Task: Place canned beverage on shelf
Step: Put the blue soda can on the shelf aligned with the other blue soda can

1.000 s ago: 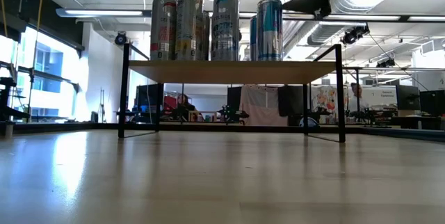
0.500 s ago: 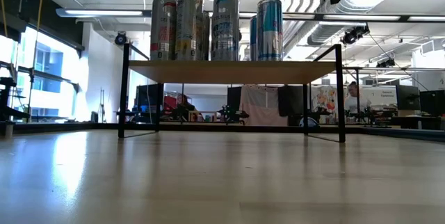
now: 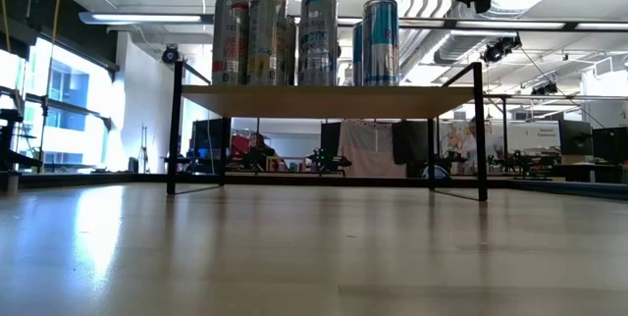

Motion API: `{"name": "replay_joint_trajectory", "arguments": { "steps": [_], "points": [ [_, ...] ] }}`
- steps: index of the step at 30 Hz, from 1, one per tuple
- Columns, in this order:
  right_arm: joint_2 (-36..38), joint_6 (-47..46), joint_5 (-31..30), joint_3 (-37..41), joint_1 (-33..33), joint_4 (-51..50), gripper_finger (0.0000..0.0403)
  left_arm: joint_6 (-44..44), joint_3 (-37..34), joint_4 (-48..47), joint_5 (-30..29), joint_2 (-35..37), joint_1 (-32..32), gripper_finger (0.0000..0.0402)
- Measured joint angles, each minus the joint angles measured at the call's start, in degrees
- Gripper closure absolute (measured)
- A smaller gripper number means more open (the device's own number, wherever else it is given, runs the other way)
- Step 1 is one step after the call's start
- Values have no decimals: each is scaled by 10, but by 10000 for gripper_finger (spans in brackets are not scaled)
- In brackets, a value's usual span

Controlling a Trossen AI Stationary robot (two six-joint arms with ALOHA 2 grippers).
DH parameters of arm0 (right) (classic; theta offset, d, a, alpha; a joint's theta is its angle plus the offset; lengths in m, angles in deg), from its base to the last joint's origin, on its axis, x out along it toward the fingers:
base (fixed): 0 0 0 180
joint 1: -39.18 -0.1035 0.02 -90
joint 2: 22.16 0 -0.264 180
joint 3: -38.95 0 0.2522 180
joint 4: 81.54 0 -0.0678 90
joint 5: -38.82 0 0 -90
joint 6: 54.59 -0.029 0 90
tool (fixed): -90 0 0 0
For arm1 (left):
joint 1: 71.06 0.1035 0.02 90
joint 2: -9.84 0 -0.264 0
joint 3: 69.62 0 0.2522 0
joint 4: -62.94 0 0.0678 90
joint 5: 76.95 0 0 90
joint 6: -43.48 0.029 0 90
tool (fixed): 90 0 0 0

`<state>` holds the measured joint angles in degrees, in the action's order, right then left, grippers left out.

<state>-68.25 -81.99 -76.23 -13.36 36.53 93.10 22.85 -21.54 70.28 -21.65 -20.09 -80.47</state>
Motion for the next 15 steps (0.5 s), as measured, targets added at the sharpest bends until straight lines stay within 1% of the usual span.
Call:
{"name": "replay_joint_trajectory", "arguments": {
  "steps": [3,5,7,8,13,15],
  "points": [
    [2,-1,72,0,0,-10,6,-1,0,2,6,0,0,126],
    [4,45,106,0,0,-32,6,-1,0,2,15,0,0,126],
    [5,88,117,0,0,-59,6,-1,0,2,16,0,0,126],
    [6,95,118,0,0,-68,6,-1,0,2,16,0,0,126],
    [7,99,117,0,8,-127,6,-2,0,2,17,0,0,126],
    [7,99,105,0,17,-145,6,-2,0,2,17,0,0,126]
  ]
}}
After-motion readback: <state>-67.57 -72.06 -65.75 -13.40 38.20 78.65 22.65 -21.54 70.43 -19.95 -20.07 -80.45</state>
